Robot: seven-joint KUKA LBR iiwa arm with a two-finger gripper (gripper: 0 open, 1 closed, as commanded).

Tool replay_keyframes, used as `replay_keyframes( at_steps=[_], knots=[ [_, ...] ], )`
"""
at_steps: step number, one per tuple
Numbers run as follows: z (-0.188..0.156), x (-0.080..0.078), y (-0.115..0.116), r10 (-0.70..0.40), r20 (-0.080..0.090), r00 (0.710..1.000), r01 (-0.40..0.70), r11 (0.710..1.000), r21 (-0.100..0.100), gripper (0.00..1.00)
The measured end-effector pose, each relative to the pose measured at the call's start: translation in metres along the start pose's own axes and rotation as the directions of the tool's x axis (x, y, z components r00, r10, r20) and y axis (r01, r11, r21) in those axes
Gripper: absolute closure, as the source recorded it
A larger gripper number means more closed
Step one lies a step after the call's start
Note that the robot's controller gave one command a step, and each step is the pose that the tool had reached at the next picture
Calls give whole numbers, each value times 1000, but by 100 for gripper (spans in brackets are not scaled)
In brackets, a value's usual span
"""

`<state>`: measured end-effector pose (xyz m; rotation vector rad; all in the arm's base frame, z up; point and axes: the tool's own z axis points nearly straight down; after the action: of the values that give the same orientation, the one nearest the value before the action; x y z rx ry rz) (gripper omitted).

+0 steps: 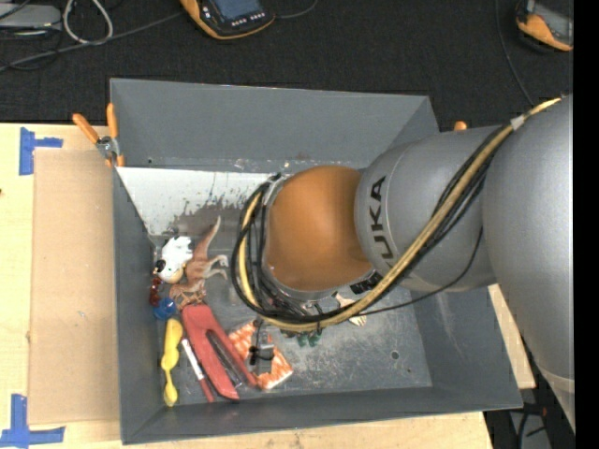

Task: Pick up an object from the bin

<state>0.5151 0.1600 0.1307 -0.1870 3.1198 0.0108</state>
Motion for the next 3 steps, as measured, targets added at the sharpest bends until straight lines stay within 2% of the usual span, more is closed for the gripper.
replay_keyframes(
  at_steps=[1,2,3],
  knots=[
    [31,29,29,301,-18,953,-301,954,12,0],
    [57,35,38,343,7,939,-343,939,-2,0],
    [53,32,39,614,10,789,-614,789,-9,100]
  ],
)
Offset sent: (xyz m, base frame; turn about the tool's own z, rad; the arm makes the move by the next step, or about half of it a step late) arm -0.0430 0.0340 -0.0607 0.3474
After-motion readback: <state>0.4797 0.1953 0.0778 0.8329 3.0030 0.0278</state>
